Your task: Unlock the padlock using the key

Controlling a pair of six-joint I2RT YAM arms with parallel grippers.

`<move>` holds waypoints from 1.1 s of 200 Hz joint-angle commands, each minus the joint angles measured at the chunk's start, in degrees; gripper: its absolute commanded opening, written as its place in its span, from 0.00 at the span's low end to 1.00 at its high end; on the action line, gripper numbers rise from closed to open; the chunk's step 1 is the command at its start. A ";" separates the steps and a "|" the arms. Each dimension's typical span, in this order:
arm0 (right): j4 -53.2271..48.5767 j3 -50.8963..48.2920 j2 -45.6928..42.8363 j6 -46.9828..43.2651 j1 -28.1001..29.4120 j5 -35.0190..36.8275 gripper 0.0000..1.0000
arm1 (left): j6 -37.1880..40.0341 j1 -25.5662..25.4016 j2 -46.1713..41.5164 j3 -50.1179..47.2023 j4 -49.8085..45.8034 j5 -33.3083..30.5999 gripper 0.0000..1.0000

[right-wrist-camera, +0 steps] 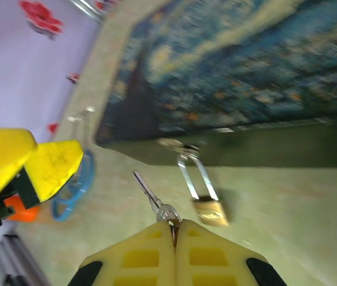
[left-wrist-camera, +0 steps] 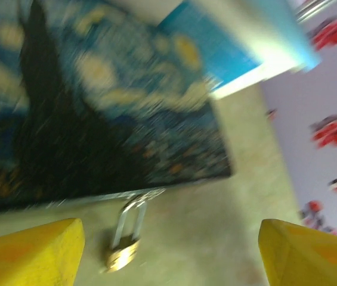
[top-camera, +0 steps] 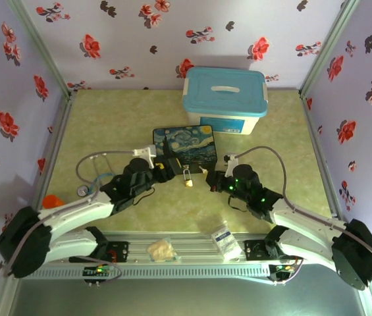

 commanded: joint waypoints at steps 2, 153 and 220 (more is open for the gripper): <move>-6.68 0.94 -1.60 -3.62 -0.25 3.71 0.00 | 3.13 -1.37 4.86 -0.06 -0.41 1.81 0.78; -3.15 -2.25 1.18 -2.33 -0.42 5.73 0.00 | -0.10 -6.04 29.58 10.30 4.66 3.94 0.55; -3.06 -3.42 0.81 -1.20 -0.51 6.02 0.00 | -2.02 -6.04 32.19 10.80 6.07 4.90 0.39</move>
